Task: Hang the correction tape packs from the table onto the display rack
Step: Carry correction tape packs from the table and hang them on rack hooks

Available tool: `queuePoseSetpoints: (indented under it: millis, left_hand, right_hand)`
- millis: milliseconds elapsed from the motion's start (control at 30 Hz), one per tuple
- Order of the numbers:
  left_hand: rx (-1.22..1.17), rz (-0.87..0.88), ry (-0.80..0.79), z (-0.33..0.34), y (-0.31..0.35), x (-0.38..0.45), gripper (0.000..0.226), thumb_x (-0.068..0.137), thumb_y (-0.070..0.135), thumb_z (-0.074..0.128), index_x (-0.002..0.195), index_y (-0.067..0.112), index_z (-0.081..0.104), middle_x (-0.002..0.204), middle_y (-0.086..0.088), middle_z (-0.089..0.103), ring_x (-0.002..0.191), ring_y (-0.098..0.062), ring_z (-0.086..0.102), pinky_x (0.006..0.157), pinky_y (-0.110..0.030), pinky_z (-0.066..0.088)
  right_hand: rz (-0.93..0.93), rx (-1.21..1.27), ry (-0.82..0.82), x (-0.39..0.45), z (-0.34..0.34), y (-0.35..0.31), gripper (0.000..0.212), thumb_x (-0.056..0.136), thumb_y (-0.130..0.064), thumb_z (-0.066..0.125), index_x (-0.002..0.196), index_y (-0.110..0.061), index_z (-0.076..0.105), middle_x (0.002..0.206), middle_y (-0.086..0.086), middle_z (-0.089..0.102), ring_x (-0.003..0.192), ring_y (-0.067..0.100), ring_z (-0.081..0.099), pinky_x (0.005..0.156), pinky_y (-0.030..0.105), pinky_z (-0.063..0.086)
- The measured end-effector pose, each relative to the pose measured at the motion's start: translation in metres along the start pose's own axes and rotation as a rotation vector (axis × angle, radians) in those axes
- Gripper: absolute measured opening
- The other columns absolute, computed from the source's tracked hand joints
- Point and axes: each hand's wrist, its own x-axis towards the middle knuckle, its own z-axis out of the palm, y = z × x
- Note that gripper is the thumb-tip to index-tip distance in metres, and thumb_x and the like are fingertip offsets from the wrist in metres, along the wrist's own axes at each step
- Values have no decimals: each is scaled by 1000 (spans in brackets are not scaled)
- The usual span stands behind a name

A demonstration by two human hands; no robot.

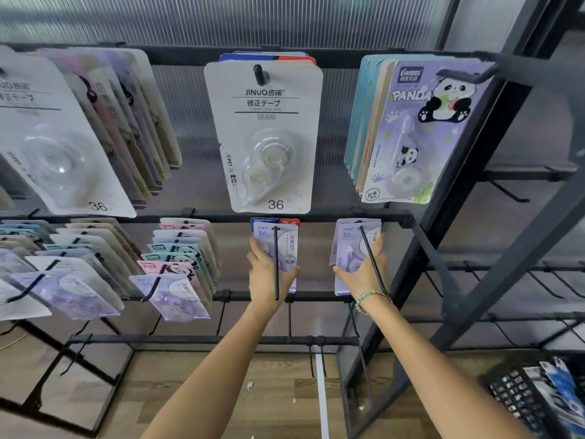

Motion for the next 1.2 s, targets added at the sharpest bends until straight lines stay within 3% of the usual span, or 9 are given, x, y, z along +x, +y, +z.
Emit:
queuePoseSetpoints:
  millis: [300, 467, 600, 733, 900, 967, 1200]
  left_hand:
    - [-31, 30, 32, 0, -6, 4, 119, 71, 27, 85, 152, 16, -1, 145, -17, 32, 126, -38, 45, 100, -56, 45]
    - [48, 19, 21, -3, -11, -4, 126, 69, 40, 84, 152, 15, -8, 154, -17, 19, 137, -43, 29, 104, -65, 33]
    - [166, 27, -7, -11, -14, -14, 121, 75, 48, 77, 153, 15, -10, 158, -14, 11, 143, -37, 21, 109, -61, 29]
    - [262, 81, -6, -23, -15, -32, 109, 81, 49, 71, 153, 13, -3, 159, -14, 10, 145, -33, 19, 113, -52, 26]
    - [292, 131, -9, -47, -17, -66, 98, 85, 44, 68, 153, 12, 5, 160, -11, 10, 147, -30, 12, 118, -47, 19]
    - [311, 152, -7, -57, -19, -84, 94, 86, 42, 67, 153, 12, 7, 160, -11, 10, 146, -28, 12, 118, -47, 19]
    - [330, 113, 17, -88, -29, -155, 82, 92, 37, 60, 152, 9, 12, 160, -10, 10, 147, -26, 12, 117, -47, 19]
  right_hand:
    - [-10, 20, 33, -2, 0, 3, 116, 71, -33, 82, 152, -17, 1, 126, 18, 41, 114, 32, 49, 84, 43, 51]
    - [38, 75, 9, -9, -1, 3, 125, 69, -31, 84, 151, -20, -9, 141, 18, 33, 127, 37, 41, 98, 54, 44]
    - [34, 14, 3, -20, -3, 2, 121, 74, -40, 78, 151, -20, -13, 152, 14, 22, 134, 37, 36, 101, 56, 41]
    - [4, -16, -51, -35, -9, 0, 113, 78, -40, 74, 152, -16, -8, 158, 11, 12, 141, 31, 26, 105, 51, 39]
    - [-108, -110, -89, -64, -25, -6, 96, 81, -37, 72, 150, -7, 14, 154, 14, 27, 137, 34, 34, 108, 43, 37]
    - [-164, -169, -128, -79, -34, -7, 93, 84, -38, 68, 150, -5, 13, 151, 18, 30, 136, 34, 33, 108, 38, 30]
    - [-380, -259, -256, -145, -54, -15, 79, 90, -40, 59, 151, -13, 16, 156, 12, 15, 142, 29, 19, 114, 36, 22]
